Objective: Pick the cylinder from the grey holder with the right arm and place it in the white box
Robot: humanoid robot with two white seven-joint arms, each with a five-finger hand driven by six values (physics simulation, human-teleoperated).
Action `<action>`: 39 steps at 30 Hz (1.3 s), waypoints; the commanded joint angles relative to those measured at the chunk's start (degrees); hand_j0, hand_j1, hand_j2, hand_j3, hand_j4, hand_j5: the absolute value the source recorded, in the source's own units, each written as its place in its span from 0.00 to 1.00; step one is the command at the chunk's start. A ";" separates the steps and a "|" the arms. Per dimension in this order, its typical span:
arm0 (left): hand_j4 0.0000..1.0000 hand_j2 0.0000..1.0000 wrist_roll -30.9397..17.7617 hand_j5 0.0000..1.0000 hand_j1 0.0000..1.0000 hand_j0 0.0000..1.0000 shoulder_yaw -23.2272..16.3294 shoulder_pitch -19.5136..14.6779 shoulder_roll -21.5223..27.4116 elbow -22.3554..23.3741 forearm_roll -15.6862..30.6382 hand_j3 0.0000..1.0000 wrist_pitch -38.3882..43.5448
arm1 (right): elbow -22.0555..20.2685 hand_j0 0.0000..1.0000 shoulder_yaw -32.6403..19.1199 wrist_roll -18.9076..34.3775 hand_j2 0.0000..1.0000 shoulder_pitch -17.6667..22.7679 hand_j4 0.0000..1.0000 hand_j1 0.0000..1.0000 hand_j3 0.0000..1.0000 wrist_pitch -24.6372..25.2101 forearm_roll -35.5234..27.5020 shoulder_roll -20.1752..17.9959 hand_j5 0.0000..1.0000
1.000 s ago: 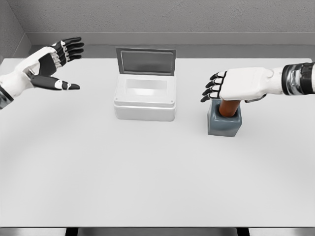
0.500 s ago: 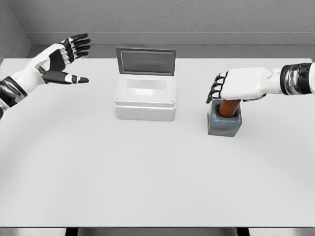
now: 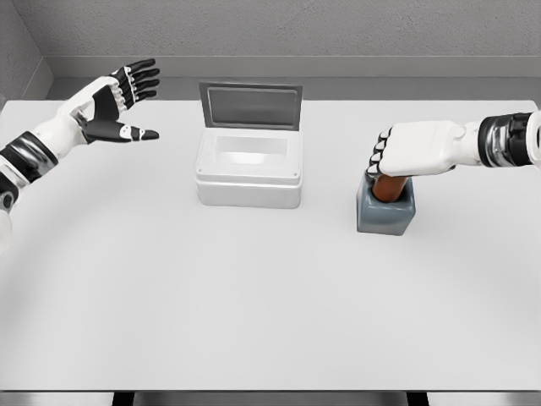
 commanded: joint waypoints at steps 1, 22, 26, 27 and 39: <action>1.00 1.00 0.00 1.00 1.00 1.00 0.04 0.00 -0.02 0.04 0.12 1.00 -0.05 | 0.01 0.56 0.20 0.22 0.56 -0.09 0.56 0.56 0.56 -0.17 0.14 -0.02 0.56; 1.00 1.00 0.00 1.00 1.00 1.00 -0.05 -1.05 -0.55 1.18 -0.58 1.00 -0.06 | -1.22 0.50 -0.41 0.22 0.50 -3.25 0.50 0.50 0.50 -0.17 -0.12 -1.16 0.50; 1.00 1.00 0.00 1.00 1.00 1.00 -0.05 -1.41 -0.55 1.27 -2.69 1.00 -0.05 | -1.14 0.50 -0.32 0.22 0.50 -3.60 0.50 0.50 0.50 -0.17 -0.12 -0.46 0.50; 1.00 1.00 0.00 1.00 1.00 1.00 -0.05 -1.67 -0.64 1.27 -2.69 1.00 -0.05 | -1.14 0.50 -0.32 0.22 0.50 -3.69 0.50 0.50 0.50 -0.17 -0.12 -0.02 0.50; 1.00 1.00 0.00 1.00 1.00 1.00 -0.05 -2.20 -0.64 1.80 -2.78 1.00 0.03 | 1.06 0.50 -0.15 0.22 0.50 -6.50 0.50 0.50 0.50 -0.17 0.05 4.55 0.50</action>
